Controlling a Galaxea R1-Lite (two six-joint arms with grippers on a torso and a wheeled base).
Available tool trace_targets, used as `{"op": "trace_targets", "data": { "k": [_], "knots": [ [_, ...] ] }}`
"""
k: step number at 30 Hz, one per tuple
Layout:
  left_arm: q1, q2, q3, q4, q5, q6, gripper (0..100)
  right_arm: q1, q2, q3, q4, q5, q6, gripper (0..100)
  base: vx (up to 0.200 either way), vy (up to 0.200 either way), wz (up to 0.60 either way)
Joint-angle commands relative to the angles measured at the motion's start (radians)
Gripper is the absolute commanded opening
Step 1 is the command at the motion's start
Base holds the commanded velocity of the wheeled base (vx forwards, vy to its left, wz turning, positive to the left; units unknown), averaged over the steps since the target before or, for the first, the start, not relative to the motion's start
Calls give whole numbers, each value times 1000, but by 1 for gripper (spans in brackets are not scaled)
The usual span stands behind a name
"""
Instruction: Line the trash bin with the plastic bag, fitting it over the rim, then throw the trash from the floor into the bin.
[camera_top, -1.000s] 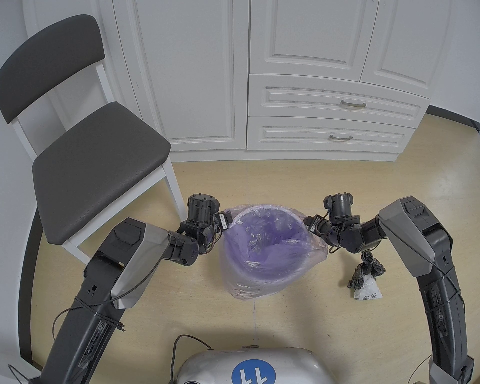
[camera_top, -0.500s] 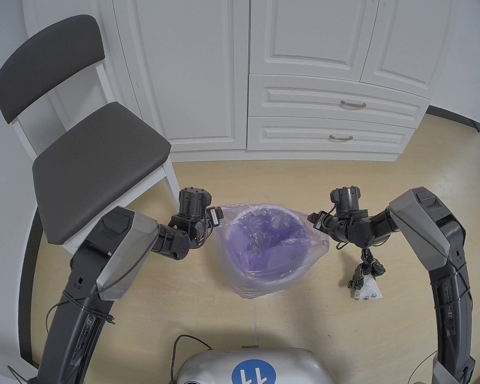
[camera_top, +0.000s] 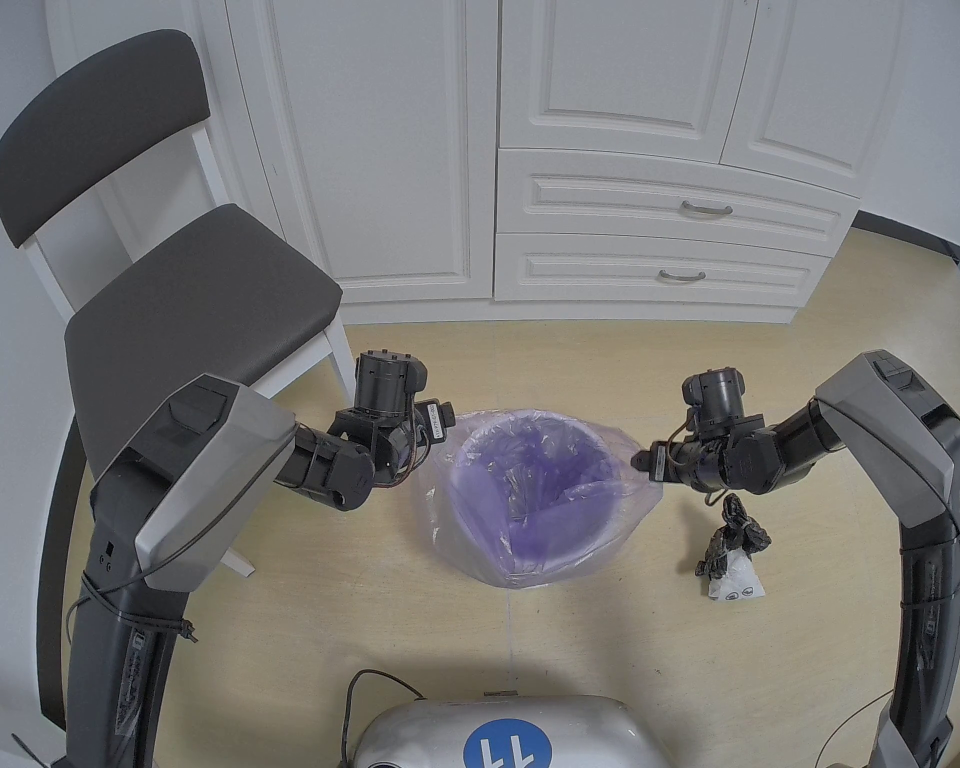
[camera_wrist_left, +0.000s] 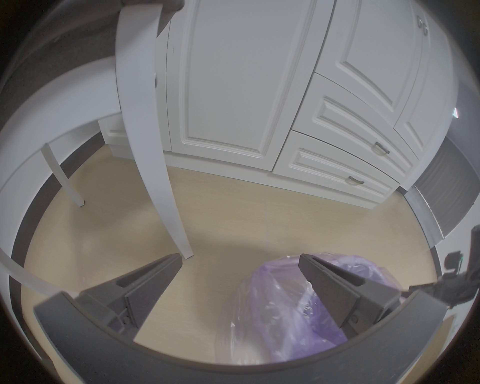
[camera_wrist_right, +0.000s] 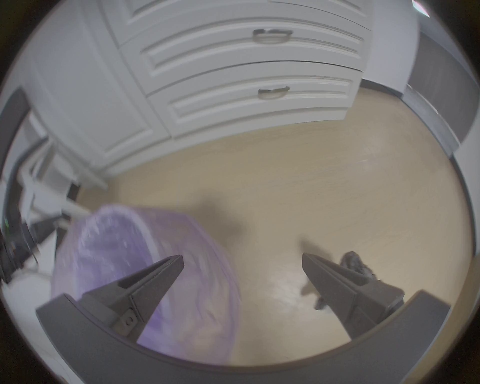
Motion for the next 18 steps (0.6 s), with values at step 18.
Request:
{"op": "trace_targets", "data": {
  "k": [18],
  "knots": [
    [-107,-243,367,-112,-2,37,100,211,22,183,73,23,-46,100,0,0,0]
  ]
}}
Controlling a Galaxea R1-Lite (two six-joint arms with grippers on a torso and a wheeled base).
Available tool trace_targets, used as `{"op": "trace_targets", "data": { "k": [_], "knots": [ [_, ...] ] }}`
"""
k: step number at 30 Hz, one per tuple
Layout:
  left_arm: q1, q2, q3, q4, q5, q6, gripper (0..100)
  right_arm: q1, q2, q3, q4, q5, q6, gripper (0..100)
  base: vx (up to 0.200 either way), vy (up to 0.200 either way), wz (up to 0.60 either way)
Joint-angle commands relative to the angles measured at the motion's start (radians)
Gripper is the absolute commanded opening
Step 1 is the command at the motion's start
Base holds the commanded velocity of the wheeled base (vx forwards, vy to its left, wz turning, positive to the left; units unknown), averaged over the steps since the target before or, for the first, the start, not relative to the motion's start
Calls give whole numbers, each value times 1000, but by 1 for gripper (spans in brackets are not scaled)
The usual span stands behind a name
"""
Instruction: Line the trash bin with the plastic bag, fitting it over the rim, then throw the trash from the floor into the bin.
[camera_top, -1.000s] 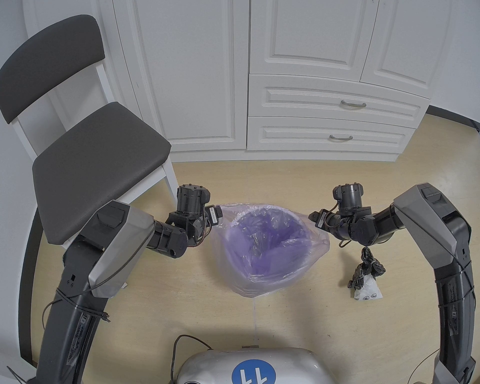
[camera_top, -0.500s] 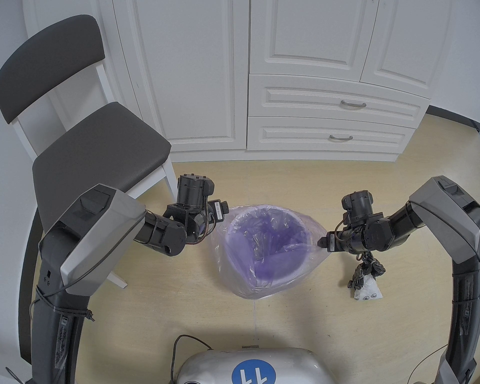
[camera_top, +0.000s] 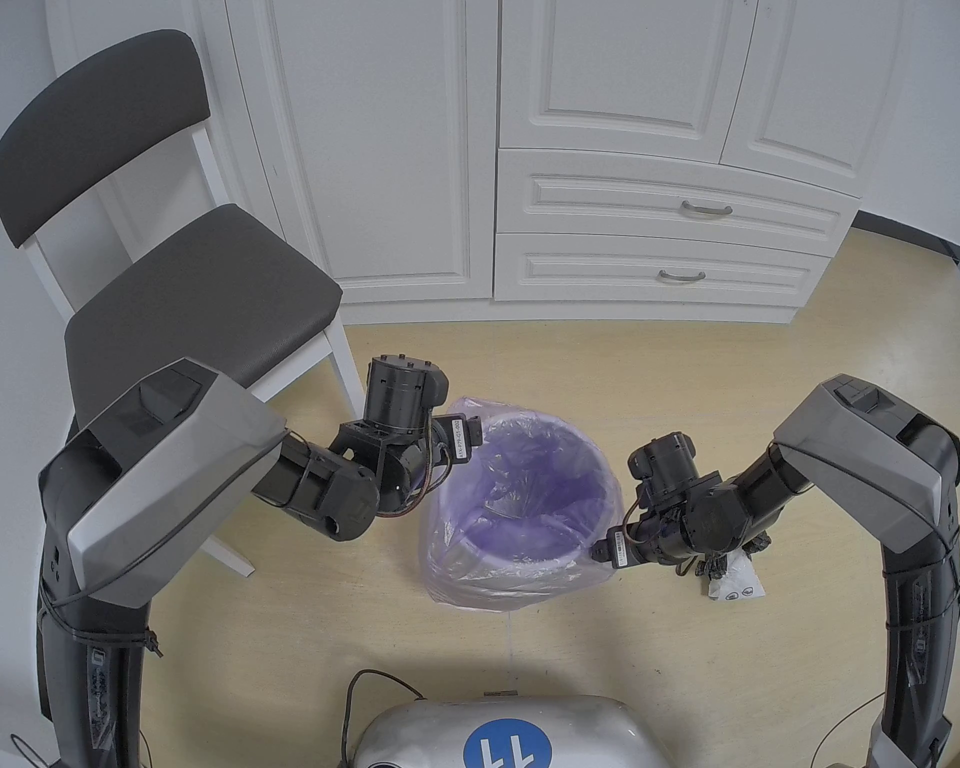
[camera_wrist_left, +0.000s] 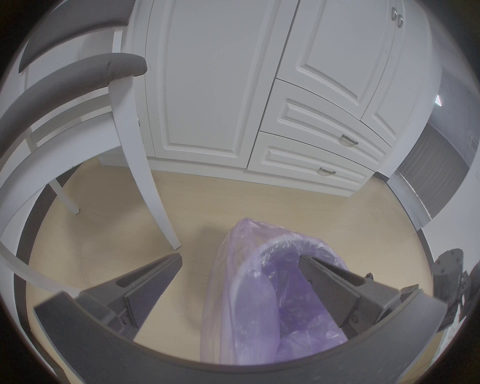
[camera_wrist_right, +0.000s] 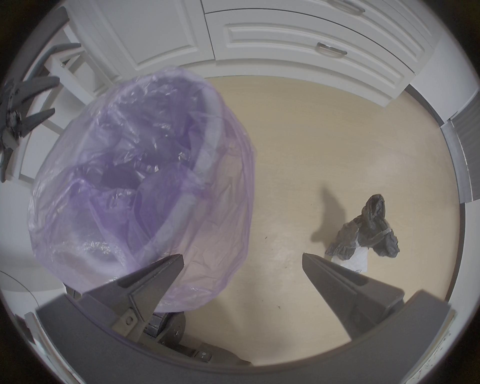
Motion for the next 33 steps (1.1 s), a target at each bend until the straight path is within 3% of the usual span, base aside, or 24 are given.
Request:
{"op": "trace_targets", "data": {
  "k": [1,33],
  "knots": [
    [-10,-77,115,-31,-2,1,100,66,11,19,0,4,22,100,0,0,0],
    [-21,-110,167,-30,-8,1,100,168,-7,22,-11,3,130,100,0,0,0]
  ]
}}
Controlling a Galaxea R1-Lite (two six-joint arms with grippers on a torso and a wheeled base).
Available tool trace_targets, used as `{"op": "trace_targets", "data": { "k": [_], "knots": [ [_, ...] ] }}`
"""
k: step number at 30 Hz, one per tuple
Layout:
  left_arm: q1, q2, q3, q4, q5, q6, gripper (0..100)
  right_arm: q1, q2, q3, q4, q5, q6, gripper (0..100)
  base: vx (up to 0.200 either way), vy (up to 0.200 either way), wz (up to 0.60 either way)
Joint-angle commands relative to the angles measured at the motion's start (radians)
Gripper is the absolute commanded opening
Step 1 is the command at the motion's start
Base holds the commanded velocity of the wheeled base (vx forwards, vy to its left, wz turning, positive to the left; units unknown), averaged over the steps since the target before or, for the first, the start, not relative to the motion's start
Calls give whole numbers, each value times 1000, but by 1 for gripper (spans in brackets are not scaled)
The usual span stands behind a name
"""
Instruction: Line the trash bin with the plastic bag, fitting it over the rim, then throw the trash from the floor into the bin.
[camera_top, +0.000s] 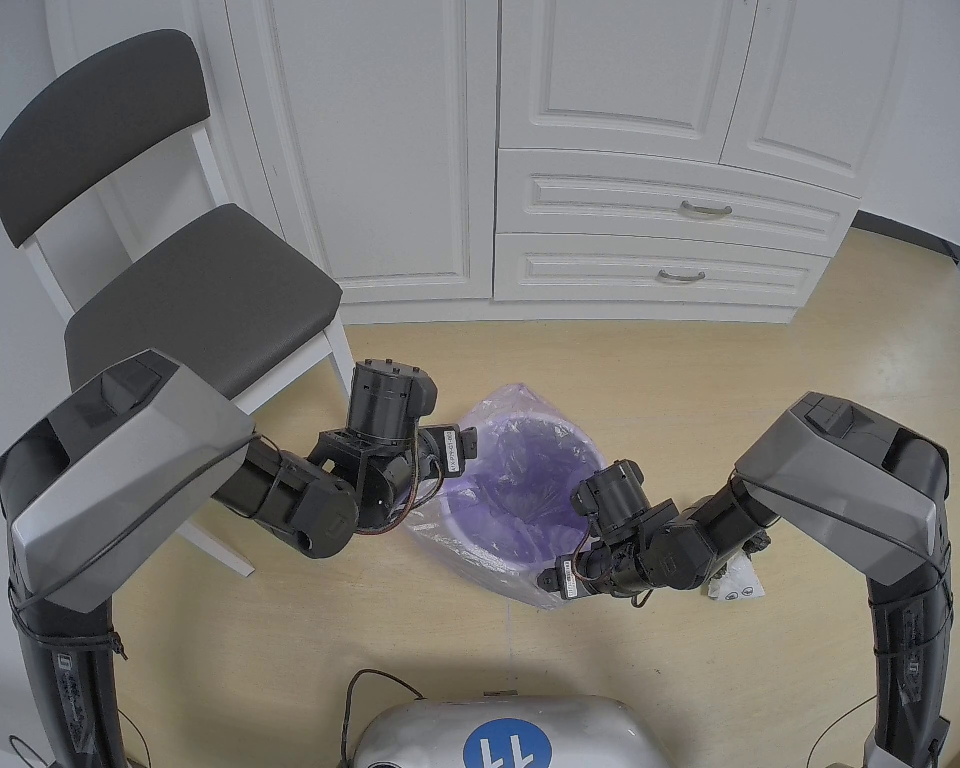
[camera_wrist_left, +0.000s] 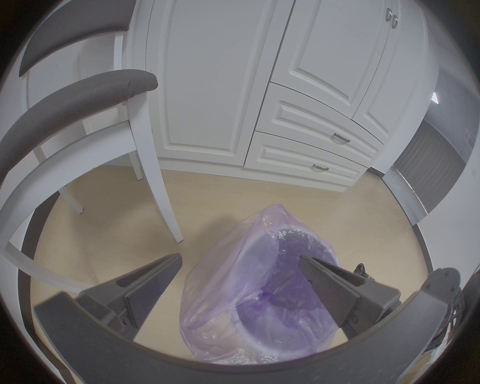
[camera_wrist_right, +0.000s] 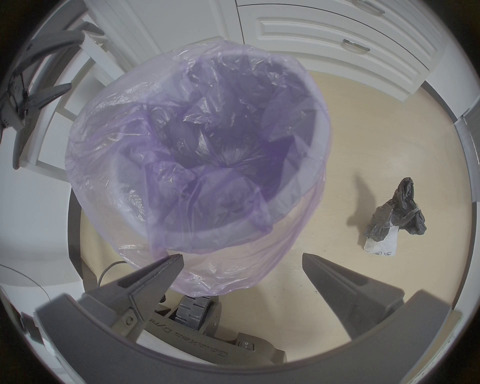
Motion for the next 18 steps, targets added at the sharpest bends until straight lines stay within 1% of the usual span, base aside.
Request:
{"op": "trace_targets", "data": {
  "k": [1,6,9,13,17,18],
  "knots": [
    [-6,3,3,3,-1,1,100,5,-9,2,-2,2,3,100,0,0,0],
    [-35,27,12,-1,3,-1,100,33,-9,4,-2,2,20,100,0,0,0],
    [-35,41,8,-1,5,2,100,40,-6,7,-2,2,20,100,0,0,0],
    [12,81,-9,5,6,50,100,45,-46,21,10,2,15,100,0,0,0],
    [41,81,-12,19,5,70,100,49,-76,42,10,2,3,100,0,0,0],
    [52,83,-12,42,6,83,100,51,-89,48,12,2,0,100,0,0,0]
  ]
}}
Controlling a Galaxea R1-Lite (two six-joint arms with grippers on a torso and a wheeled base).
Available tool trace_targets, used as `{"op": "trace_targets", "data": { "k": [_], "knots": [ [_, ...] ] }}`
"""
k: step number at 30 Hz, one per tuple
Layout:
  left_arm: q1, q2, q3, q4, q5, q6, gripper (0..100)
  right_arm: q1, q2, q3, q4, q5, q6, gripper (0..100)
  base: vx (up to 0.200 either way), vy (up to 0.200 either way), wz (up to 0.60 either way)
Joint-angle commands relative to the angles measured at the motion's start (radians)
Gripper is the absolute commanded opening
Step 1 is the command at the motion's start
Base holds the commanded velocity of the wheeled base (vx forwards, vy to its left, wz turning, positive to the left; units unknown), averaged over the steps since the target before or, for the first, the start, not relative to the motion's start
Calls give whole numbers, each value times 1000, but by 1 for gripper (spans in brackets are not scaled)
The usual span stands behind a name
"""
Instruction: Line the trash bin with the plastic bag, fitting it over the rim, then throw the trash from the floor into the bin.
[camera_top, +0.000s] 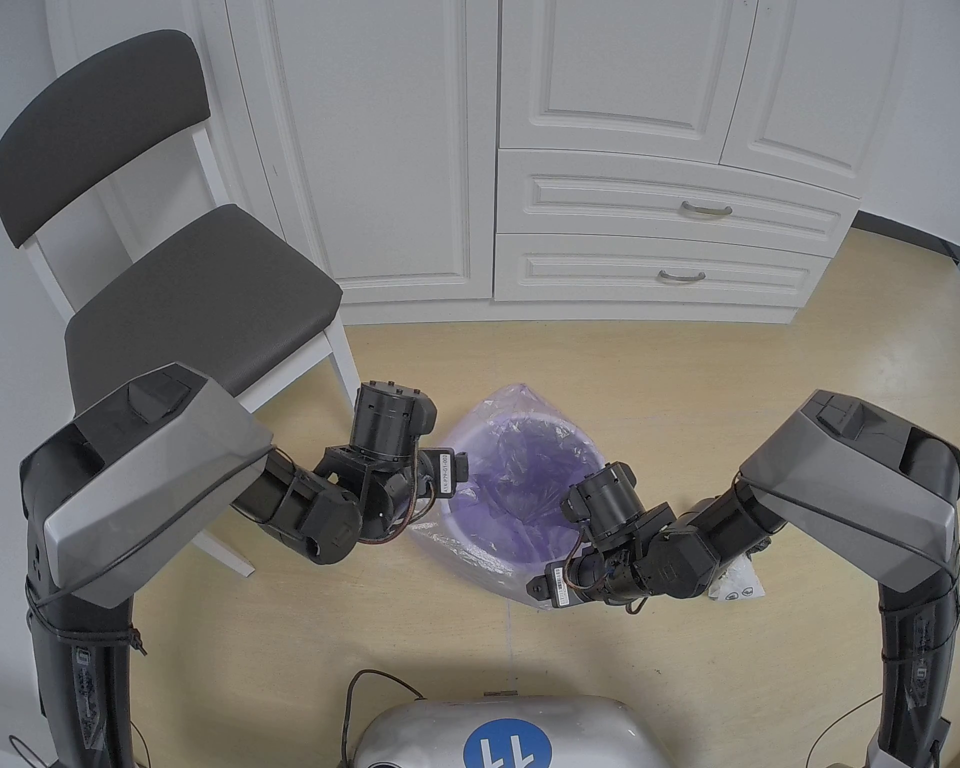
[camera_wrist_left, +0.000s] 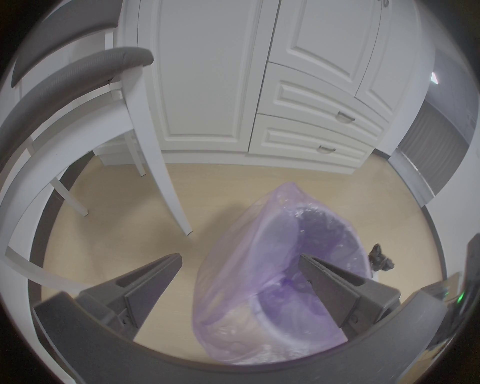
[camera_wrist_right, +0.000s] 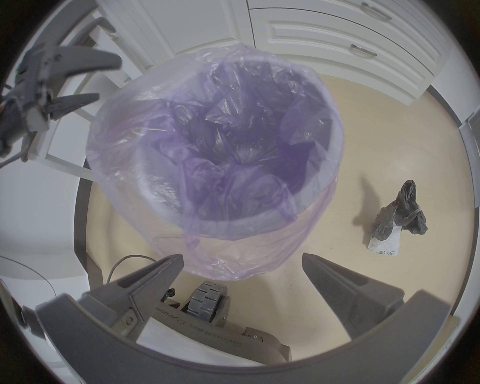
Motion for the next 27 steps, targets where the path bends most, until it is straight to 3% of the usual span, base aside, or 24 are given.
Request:
{"op": "trace_targets", "data": {
  "k": [1,8,17,27],
  "knots": [
    [38,22,-5,47,1,26,100,8,-53,23,2,0,-6,100,0,0,0],
    [78,76,-63,153,-1,39,100,-11,-109,34,2,-1,-6,100,0,0,0],
    [136,188,-181,151,1,23,100,-113,-139,-5,-2,-1,-6,100,0,0,0],
    [141,288,-277,154,1,-37,100,-208,-77,-101,-11,0,10,100,0,0,0]
  ]
}}
